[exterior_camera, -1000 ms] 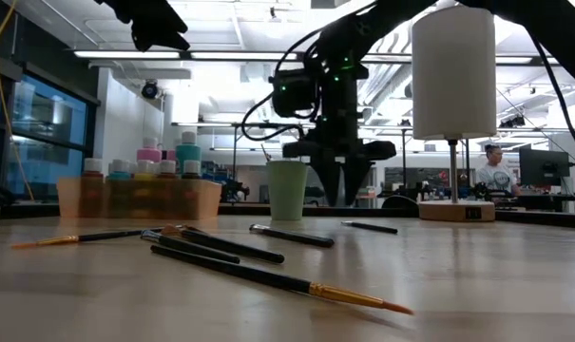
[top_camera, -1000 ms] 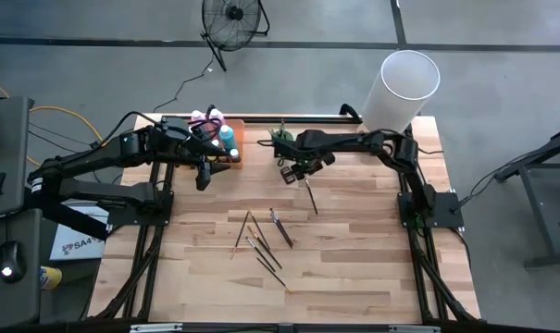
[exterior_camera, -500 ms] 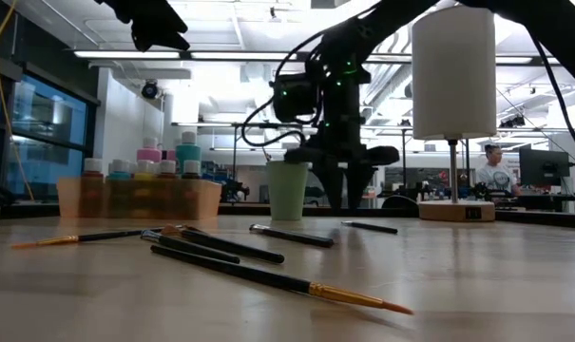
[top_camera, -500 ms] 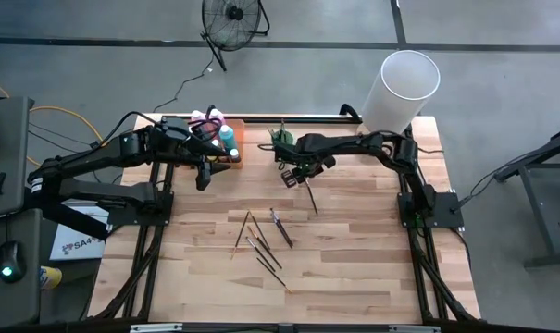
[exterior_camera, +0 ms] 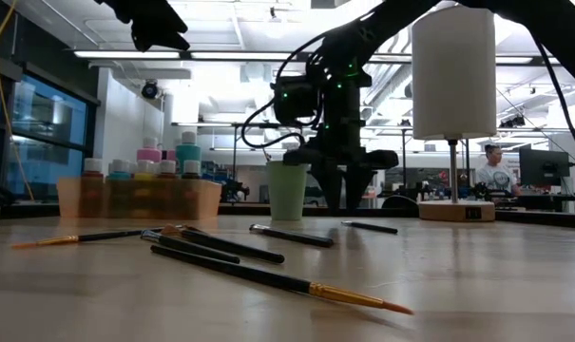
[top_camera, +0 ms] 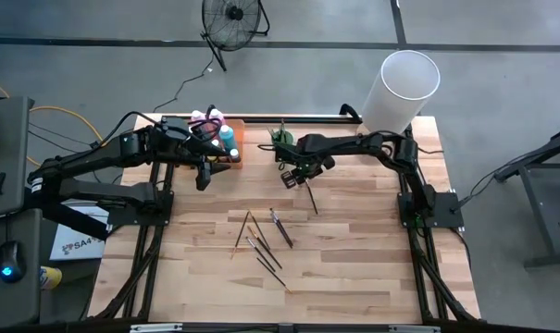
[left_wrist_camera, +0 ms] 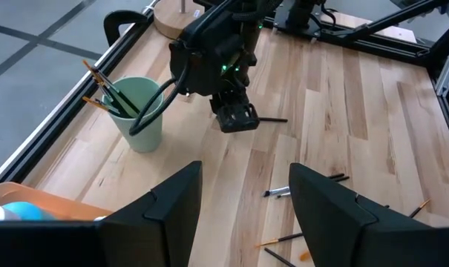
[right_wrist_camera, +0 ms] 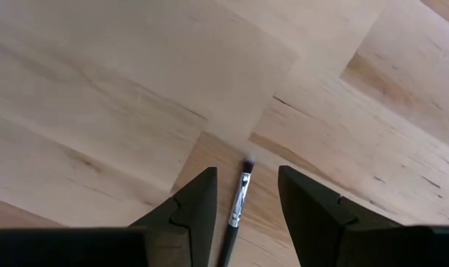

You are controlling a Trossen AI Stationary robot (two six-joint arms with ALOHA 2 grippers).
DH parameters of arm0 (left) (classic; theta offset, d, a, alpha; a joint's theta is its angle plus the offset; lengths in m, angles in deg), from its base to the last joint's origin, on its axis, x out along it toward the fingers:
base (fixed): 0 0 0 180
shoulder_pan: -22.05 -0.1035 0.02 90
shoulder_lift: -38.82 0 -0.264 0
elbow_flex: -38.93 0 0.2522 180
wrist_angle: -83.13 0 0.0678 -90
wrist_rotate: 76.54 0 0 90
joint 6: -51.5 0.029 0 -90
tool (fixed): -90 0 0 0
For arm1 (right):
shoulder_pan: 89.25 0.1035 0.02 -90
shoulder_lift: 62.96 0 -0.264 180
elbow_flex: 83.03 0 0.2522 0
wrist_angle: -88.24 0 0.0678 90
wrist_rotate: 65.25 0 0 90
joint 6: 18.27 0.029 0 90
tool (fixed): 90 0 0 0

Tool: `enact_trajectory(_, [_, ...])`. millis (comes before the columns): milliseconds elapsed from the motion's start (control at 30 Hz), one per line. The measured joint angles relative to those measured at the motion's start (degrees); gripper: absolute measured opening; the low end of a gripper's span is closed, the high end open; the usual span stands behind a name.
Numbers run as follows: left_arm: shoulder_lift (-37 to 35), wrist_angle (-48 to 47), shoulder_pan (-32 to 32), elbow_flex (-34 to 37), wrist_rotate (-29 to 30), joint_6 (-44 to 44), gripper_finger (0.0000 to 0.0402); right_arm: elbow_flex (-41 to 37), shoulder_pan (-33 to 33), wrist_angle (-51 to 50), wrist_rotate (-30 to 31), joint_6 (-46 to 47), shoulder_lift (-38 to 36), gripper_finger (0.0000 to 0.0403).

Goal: Pick & Place Paint Supplies
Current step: Put the black paint brush into the green cup

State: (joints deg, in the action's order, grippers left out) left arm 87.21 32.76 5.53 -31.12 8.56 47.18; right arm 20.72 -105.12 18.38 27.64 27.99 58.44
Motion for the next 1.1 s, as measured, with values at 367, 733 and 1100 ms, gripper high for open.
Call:
enact_trajectory(367, [0.01,-0.89,0.00,0.00,-0.03,-0.02,0.0200,-0.02,0.10,0.75,-0.08,-0.44,0.00,0.0138])
enact_trajectory(733, [0.01,-0.90,0.00,0.00,-0.03,-0.02,0.0200,-1.51,0.12,2.78,-1.68,0.13,1.29,0.0138])
enact_trajectory(1100, [0.01,-1.32,0.00,0.00,-0.01,-0.02,0.0200,-2.94,-1.12,3.08,-3.55,0.00,1.49,0.0080])
